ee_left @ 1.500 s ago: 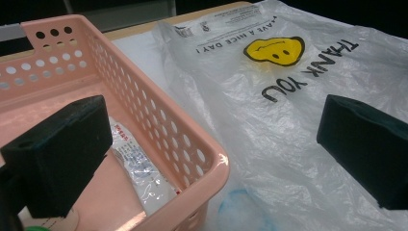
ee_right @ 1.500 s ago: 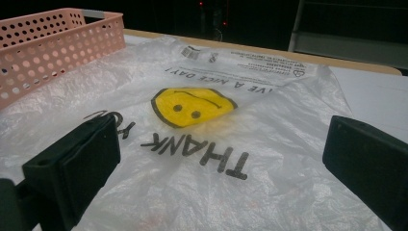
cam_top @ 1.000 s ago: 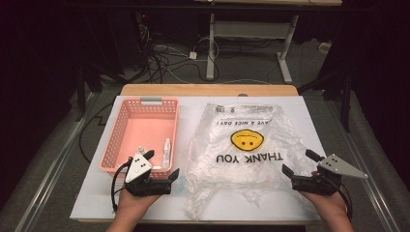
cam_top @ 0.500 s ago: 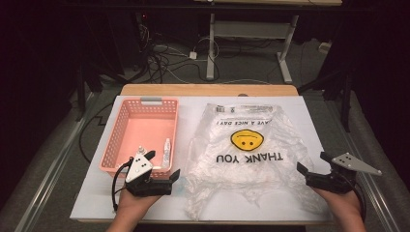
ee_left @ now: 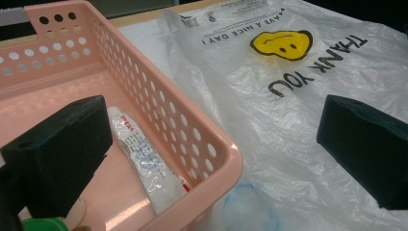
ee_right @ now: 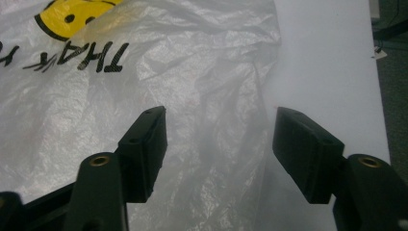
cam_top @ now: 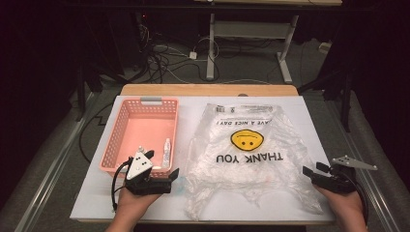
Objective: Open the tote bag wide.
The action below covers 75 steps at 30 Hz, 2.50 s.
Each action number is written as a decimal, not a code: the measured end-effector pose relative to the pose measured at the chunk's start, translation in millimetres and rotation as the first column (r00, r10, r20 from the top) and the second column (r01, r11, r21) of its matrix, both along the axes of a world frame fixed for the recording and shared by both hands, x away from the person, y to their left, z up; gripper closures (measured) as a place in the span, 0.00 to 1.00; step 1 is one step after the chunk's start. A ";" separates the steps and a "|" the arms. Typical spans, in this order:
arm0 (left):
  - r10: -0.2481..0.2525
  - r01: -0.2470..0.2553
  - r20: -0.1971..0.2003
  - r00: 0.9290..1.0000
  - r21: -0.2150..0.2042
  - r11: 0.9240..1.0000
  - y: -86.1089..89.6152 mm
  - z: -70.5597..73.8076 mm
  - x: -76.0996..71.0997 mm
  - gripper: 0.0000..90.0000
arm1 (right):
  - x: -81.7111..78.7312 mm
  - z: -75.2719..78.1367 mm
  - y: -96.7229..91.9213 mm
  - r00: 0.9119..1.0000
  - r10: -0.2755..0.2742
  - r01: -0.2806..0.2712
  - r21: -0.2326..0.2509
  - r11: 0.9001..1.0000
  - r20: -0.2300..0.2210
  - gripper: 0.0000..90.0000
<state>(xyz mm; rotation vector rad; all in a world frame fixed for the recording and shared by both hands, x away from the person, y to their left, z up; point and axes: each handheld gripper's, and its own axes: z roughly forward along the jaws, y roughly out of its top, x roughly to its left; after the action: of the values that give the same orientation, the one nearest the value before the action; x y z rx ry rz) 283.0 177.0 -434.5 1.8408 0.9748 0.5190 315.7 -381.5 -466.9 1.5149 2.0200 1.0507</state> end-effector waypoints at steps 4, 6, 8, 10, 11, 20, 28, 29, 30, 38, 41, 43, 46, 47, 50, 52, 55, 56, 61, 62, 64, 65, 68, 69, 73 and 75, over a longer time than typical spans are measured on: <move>0.000 0.000 -0.001 1.000 0.005 1.000 -0.2 -0.3 -0.3 0.00 | 1.6 -3.3 1.4 1.000 0.003 -0.004 -0.019 1.000 -0.014 0.55; 0.004 -0.004 0.000 1.000 0.005 1.000 0.2 -0.1 -0.2 0.00 | 2.3 -4.9 1.8 1.000 0.016 -0.016 -0.003 1.000 -0.025 0.61; -0.004 0.004 -0.011 1.000 0.006 1.000 0.7 0.2 0.4 0.00 | 2.5 -5.4 3.5 0.999 0.029 -0.030 -0.016 0.999 -0.033 0.67; -0.005 0.005 -0.009 1.000 0.006 1.000 0.8 0.4 0.4 0.00 | 2.8 -6.1 4.8 0.999 0.033 -0.034 -0.027 0.999 -0.037 0.73; -0.005 0.005 -0.009 1.000 0.006 1.000 0.8 0.4 0.4 0.00 | 2.6 -6.0 5.1 0.999 0.029 -0.030 -0.036 0.999 -0.036 0.76; 0.000 0.000 -0.019 1.000 0.008 1.000 1.5 1.0 0.3 0.00 | -3.7 -5.1 10.4 0.997 0.070 -0.073 -0.060 0.996 -0.041 1.00; 0.011 -0.011 -0.019 1.000 0.000 1.000 5.1 3.1 0.6 0.00 | -23.2 4.8 32.4 0.991 0.131 -0.132 -0.057 0.990 -0.011 1.00; 0.010 -0.010 -0.021 1.000 0.000 1.000 5.8 3.2 0.9 0.00 | -27.0 5.8 34.9 0.990 0.141 -0.141 -0.063 0.988 -0.006 1.00; 0.010 -0.010 -0.021 1.000 0.000 1.000 5.8 3.2 0.9 0.00 | -30.8 6.7 36.5 0.989 0.149 -0.149 -0.064 0.987 0.002 1.00; 0.002 -0.002 -0.035 0.999 0.006 1.000 5.5 3.7 1.0 0.00 | -59.6 9.7 36.5 0.986 0.162 -0.161 -0.062 0.985 0.023 1.00; -0.015 0.016 -0.049 0.999 0.021 1.000 3.4 3.1 1.6 0.00 | -69.4 9.1 35.3 0.984 0.174 -0.172 -0.062 0.983 0.030 1.00; -0.016 0.017 -0.051 0.999 0.024 1.000 3.1 3.1 1.6 0.00 | -74.8 8.6 34.9 0.984 0.177 -0.176 -0.057 0.983 0.026 1.00; -0.020 0.022 -0.062 0.998 0.023 0.999 3.3 3.5 1.6 0.00 | -79.8 7.6 34.3 0.983 0.182 -0.181 -0.039 0.983 0.023 1.00; -0.021 0.022 -0.061 0.998 0.023 0.999 3.7 3.7 1.4 0.00 | -79.8 7.6 34.3 0.983 0.182 -0.181 -0.039 0.983 0.023 1.00; -0.019 0.019 -0.050 0.999 0.009 1.000 6.7 5.3 1.3 0.00 | -79.6 8.3 36.1 0.979 0.199 -0.197 -0.045 0.979 0.034 0.96; -0.018 0.018 -0.049 0.999 0.005 1.000 7.5 5.7 1.3 0.00 | -79.7 10.1 36.4 0.978 0.204 -0.203 -0.037 0.978 0.035 0.87; -0.017 0.017 -0.061 0.998 -0.005 1.000 8.7 5.7 1.6 0.00 | -81.3 16.2 34.7 0.977 0.201 -0.200 -0.016 0.980 0.071 0.78; -0.024 0.023 -0.070 0.997 -0.008 1.000 8.6 6.0 2.1 0.00 | -81.6 18.7 33.6 0.976 0.200 -0.199 -0.014 0.980 0.090 0.76; -0.041 0.041 -0.070 0.997 0.004 0.999 7.5 8.2 0.5 0.00 | -75.1 26.0 28.5 0.973 0.174 -0.177 0.006 0.984 0.149 0.67; -0.042 0.043 -0.067 0.997 0.012 0.999 7.2 8.4 0.4 0.00 | -71.5 26.8 28.1 0.975 0.169 -0.171 0.004 0.985 0.148 0.65; -0.042 0.043 -0.066 0.997 0.013 0.999 7.1 8.4 0.4 0.00 | -60.4 29.1 26.1 0.976 0.149 -0.151 -0.002 0.989 0.160 0.61; -0.029 0.030 -0.056 0.998 0.017 0.999 6.7 7.5 0.2 0.00 | -54.2 30.3 24.8 0.978 0.138 -0.140 -0.001 0.990 0.159 0.61; -0.029 0.030 -0.052 0.998 0.022 0.999 6.2 6.3 -0.3 0.00 | -32.1 32.0 20.3 0.980 0.116 -0.115 -0.013 0.993 0.162 0.60; -0.058 0.059 -0.044 0.997 0.020 0.998 5.1 5.2 0.5 0.00 | -23.6 32.1 19.0 0.982 0.108 -0.108 -0.013 0.994 0.156 0.59; -0.068 0.069 -0.057 0.996 0.011 0.998 4.7 4.2 2.1 0.00 | 12.4 30.7 14.7 0.985 0.090 -0.087 -0.023 0.996 0.151 0.57; -0.067 0.068 -0.066 0.996 0.008 0.998 5.3 5.0 1.6 0.00 | 30.2 29.4 12.7 0.989 0.070 -0.069 -0.014 0.998 0.131 0.56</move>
<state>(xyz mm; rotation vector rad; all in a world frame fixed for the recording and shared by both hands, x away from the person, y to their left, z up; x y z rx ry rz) 284.6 182.3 -429.5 1.9030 0.9513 0.4258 345.9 -368.7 -437.5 1.3419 1.9959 1.1365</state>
